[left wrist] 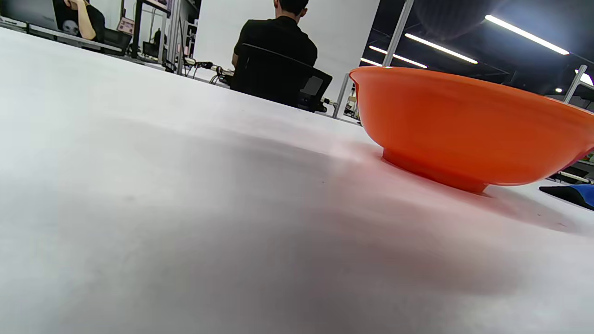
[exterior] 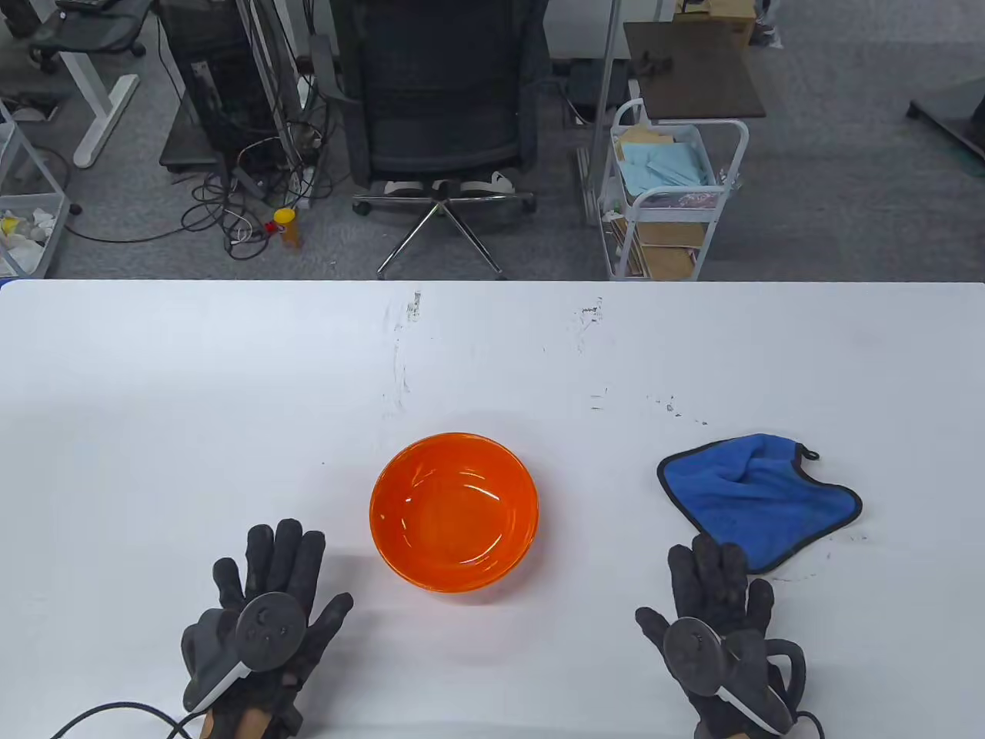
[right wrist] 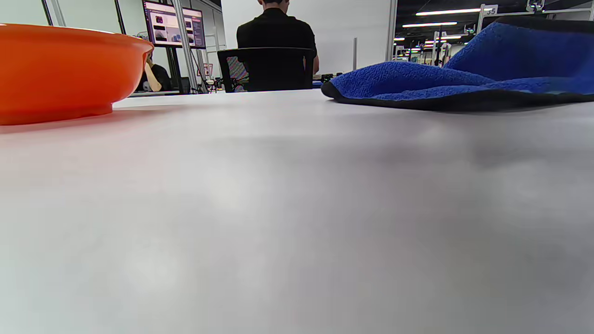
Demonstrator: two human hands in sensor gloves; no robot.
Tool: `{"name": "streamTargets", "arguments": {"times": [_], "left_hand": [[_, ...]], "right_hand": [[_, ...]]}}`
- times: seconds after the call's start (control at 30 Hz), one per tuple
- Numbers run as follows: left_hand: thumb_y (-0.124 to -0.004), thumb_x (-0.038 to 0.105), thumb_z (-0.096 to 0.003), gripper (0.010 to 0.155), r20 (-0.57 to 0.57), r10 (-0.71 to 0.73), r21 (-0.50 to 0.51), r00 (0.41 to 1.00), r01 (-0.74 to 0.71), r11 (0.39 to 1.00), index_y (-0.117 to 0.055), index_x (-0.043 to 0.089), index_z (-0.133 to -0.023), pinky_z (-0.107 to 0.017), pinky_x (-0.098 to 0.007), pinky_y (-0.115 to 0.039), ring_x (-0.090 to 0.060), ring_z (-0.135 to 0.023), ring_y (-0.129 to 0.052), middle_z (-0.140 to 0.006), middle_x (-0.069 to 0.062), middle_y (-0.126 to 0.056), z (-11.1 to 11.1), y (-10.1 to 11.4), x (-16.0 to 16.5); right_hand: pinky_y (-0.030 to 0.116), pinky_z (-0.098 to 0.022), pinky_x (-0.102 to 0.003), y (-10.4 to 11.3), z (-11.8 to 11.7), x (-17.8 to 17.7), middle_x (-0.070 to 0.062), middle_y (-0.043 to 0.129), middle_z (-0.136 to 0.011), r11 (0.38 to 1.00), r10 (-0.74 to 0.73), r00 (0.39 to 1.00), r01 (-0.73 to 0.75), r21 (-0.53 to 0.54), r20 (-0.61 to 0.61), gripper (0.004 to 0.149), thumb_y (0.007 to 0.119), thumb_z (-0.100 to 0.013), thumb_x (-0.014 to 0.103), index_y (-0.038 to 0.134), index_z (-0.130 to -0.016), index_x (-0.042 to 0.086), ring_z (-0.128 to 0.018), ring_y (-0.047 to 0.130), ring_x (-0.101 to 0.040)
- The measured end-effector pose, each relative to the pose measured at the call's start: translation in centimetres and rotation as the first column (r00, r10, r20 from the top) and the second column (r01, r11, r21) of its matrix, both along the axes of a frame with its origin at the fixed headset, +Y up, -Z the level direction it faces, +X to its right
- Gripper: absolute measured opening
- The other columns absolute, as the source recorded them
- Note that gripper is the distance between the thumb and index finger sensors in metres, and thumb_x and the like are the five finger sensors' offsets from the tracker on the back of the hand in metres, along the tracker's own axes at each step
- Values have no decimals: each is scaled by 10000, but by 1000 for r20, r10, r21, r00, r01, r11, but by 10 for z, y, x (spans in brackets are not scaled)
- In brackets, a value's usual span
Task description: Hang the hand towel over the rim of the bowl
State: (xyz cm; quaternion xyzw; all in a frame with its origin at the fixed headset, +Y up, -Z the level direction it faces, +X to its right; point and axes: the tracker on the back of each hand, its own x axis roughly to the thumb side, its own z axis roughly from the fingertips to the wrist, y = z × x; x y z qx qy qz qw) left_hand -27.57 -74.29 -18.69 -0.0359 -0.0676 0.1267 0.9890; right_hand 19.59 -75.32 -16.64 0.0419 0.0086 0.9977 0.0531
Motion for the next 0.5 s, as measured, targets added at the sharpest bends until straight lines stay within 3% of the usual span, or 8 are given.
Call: {"name": "streamTargets", "arguments": {"times": [0.5], "left_hand": [[-552, 613, -571, 793, -1, -7, 0, 1000, 7, 1000, -152, 244, -1150, -664, -628, 3, -294, -1058, 48, -1186, -4, -12, 0, 0, 1]], "right_hand": [[203, -634, -779, 1, 2, 1, -260, 82, -1143, 1000, -28, 999, 28, -6, -16, 814, 475, -579, 558, 124, -1121, 62, -1024, 70, -562]]}}
